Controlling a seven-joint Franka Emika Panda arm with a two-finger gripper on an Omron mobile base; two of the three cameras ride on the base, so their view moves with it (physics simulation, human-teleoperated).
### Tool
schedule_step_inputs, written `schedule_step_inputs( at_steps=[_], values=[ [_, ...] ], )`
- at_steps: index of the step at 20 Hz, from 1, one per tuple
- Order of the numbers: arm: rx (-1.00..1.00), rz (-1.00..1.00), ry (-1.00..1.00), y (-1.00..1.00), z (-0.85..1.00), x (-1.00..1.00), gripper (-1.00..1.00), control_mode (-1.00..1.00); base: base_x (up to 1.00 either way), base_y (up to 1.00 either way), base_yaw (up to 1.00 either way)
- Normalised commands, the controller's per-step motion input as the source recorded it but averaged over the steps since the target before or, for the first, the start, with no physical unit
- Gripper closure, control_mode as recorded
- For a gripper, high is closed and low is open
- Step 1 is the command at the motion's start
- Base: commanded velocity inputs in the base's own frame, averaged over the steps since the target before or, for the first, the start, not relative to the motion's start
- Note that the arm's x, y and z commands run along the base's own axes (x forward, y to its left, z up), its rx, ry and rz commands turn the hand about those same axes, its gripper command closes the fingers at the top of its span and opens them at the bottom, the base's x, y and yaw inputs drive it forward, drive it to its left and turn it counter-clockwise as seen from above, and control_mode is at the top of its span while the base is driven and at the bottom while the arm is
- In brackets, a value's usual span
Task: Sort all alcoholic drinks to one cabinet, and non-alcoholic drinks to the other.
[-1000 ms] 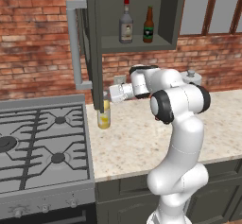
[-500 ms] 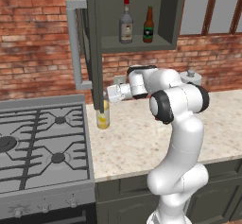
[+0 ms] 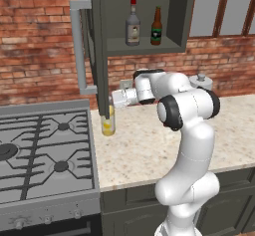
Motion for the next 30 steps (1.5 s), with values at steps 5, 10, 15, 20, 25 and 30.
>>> schedule_step_inputs(
  at_steps=[5,10,15,20,25,30],
  values=[
    [0.0,0.0,0.01,0.0,-0.01,0.0,1.0,-1.0,0.0,0.0,0.0],
    [0.0,0.0,0.0,0.0,0.0,-0.18,1.0,-1.0,0.0,0.0,0.0],
    [0.0,-0.02,0.0,0.0,0.25,-0.61,1.0,-1.0,0.0,0.0,0.0],
    [0.0,-0.06,0.0,0.0,0.7,-0.59,1.0,-1.0,0.0,0.0,0.0],
    [0.0,-0.09,0.0,-0.04,0.7,-0.49,1.0,-1.0,0.0,0.0,0.0],
    [-0.02,-0.1,0.0,-0.25,0.38,-0.33,1.0,-1.0,0.0,0.0,0.0]
  ],
)
